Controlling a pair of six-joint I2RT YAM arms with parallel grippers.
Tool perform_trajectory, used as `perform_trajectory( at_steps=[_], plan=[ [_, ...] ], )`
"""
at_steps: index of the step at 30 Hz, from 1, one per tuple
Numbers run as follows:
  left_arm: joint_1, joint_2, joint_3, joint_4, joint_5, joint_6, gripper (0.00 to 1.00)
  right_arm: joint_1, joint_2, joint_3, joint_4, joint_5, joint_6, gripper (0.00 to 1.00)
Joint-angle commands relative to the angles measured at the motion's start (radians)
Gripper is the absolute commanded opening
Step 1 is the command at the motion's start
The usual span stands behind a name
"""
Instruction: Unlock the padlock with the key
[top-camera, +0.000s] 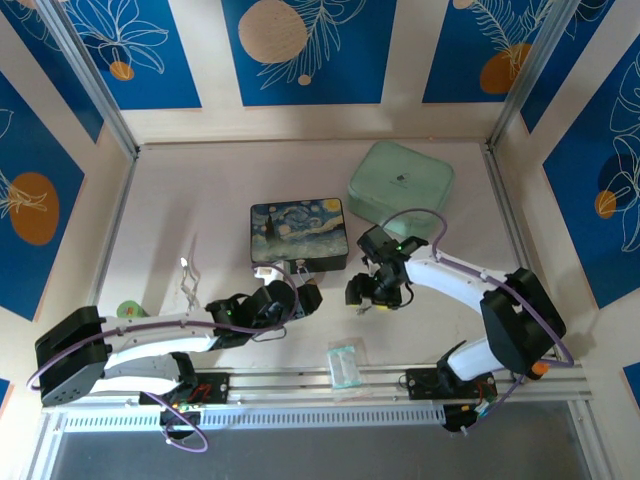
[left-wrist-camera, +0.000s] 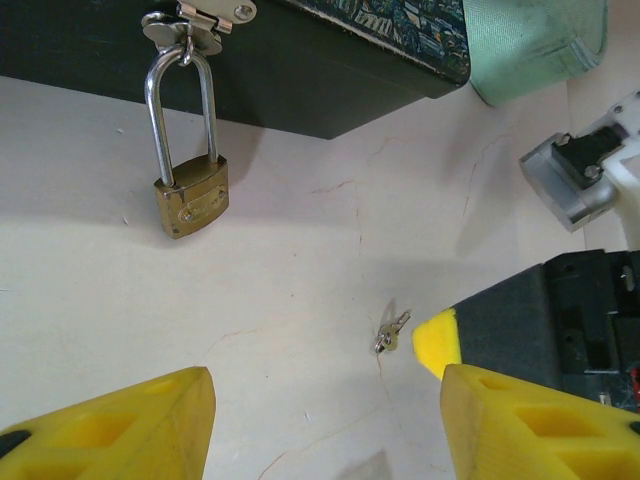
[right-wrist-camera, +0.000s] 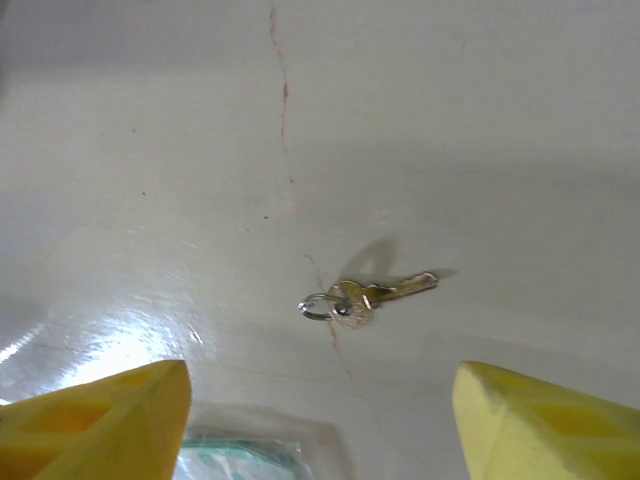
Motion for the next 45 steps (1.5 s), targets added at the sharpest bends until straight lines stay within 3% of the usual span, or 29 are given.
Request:
perform_trajectory(
  at_steps=[1,10,22,29,38,45],
  plan=[
    [-0.007,-0.019,0.017,-0.023,-0.015,0.013,0.61,0.038,0.023,-0.038,0.050,-0.040,0.096,0.67],
    [-0.007,-0.013,0.016,-0.028,-0.017,0.018,0.62,0.072,0.067,-0.060,0.139,-0.016,0.134,0.62],
    [-0.007,-0.039,0.005,-0.044,-0.033,0.009,0.63,0.070,0.114,0.036,0.126,0.135,0.113,0.55],
    [-0.007,-0.040,0.008,-0.045,-0.034,0.010,0.63,0.070,0.130,0.055,0.125,0.157,0.101,0.53],
    [-0.007,-0.025,0.012,-0.035,-0.026,0.010,0.63,0.119,0.108,0.069,0.107,0.228,0.067,0.52],
    [-0.007,-0.039,0.012,-0.046,-0.040,0.016,0.63,0.143,0.022,0.005,0.039,0.282,0.163,0.50]
  ],
)
